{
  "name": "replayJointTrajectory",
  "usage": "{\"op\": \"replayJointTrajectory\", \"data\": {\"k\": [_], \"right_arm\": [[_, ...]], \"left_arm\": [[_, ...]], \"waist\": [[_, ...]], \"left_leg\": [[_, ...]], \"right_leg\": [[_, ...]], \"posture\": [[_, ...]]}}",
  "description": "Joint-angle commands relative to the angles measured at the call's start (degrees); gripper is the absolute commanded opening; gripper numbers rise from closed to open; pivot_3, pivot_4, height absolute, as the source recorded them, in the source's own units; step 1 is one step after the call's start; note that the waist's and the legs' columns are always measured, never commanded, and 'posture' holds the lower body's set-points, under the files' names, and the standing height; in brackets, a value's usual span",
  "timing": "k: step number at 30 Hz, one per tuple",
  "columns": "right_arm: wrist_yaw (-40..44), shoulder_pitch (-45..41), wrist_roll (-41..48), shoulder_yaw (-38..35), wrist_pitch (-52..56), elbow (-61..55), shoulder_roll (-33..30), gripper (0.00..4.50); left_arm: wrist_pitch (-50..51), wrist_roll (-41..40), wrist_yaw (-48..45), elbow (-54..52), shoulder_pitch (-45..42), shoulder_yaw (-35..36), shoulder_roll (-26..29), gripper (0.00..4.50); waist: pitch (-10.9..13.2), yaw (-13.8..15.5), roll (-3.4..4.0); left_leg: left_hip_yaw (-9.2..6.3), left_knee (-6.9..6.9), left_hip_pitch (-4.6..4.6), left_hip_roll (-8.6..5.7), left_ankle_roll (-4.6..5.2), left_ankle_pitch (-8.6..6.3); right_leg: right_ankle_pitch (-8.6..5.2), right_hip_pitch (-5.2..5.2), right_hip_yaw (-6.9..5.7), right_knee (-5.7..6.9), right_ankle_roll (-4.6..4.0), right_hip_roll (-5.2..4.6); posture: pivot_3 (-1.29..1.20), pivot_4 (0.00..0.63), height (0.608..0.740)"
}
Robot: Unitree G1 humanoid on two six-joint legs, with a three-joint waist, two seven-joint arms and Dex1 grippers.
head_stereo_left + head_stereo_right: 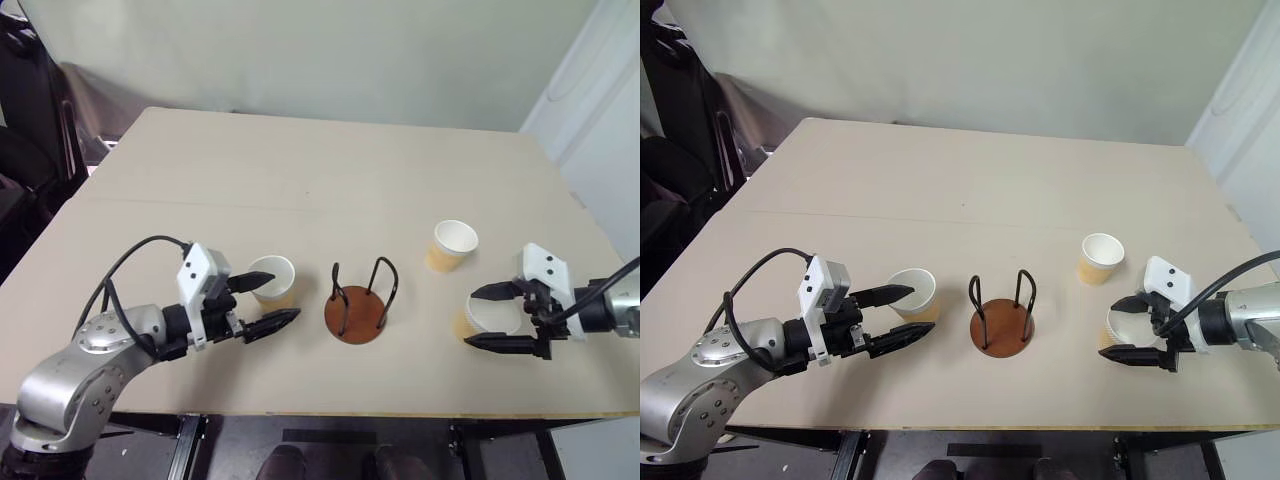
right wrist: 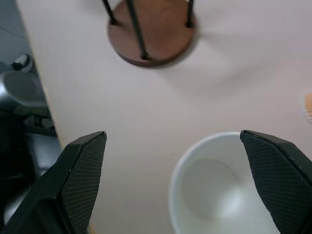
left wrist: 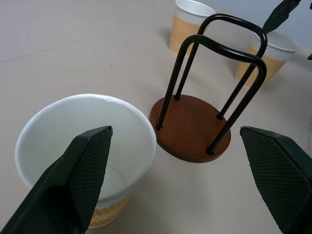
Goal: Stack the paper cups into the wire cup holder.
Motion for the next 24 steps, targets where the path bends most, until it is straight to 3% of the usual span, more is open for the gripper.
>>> {"op": "replayJointTrajectory", "data": {"k": [1,8,15,18,24], "right_arm": [[1.0,0.5,-1.4,-0.6,-1.5,0.3,-2.0,4.45],[1.9,3.0,-2.4,0.3,-2.7,-0.1,-2.7,4.45],[-0.2,2.8,-8.4,8.2,-4.0,-1.1,-2.1,4.45],[-1.4,1.0,-10.3,11.3,-4.1,-0.5,-0.6,3.89],[-0.5,-0.4,-11.3,12.0,-5.2,1.3,-0.6,1.68]], "left_arm": [[-0.9,0.0,0.0,-1.1,-0.2,1.0,0.0,4.5],[-0.8,0.0,0.4,-1.2,0.0,1.0,-0.1,4.5],[-0.7,0.0,0.7,-1.2,-0.5,0.3,-0.5,4.5],[-0.7,0.2,0.9,-1.2,-0.7,0.2,-0.6,4.5],[-0.8,0.1,1.3,-1.2,-0.3,0.9,-0.4,4.5]], "waist": [[0.0,0.1,0.0],[0.0,0.3,-0.01],[0.0,0.2,-0.01],[0.0,0.2,-0.01],[0.0,0.3,-0.01]], "left_leg": [[0.0,0.0,-0.01,0.0,0.0,0.0],[0.01,0.04,0.01,-0.01,0.01,-0.01],[0.02,0.05,0.02,0.0,0.02,-0.01],[0.02,0.05,0.02,0.01,0.03,-0.01],[0.02,0.06,0.02,0.0,0.03,-0.01]], "right_leg": [[0.0,0.0,0.0,0.0,0.0,0.0],[0.0,0.03,0.01,0.0,0.03,0.0],[0.01,0.03,0.01,0.01,0.04,0.0],[0.03,0.03,0.01,0.01,0.08,0.0],[0.04,0.03,0.02,0.01,0.12,-0.01]], "posture": [[0.0,0.15,0.74],[0.0,0.15,0.74],[0.0,0.15,0.74],[0.0,0.15,0.74],[0.0,0.15,0.74]]}}
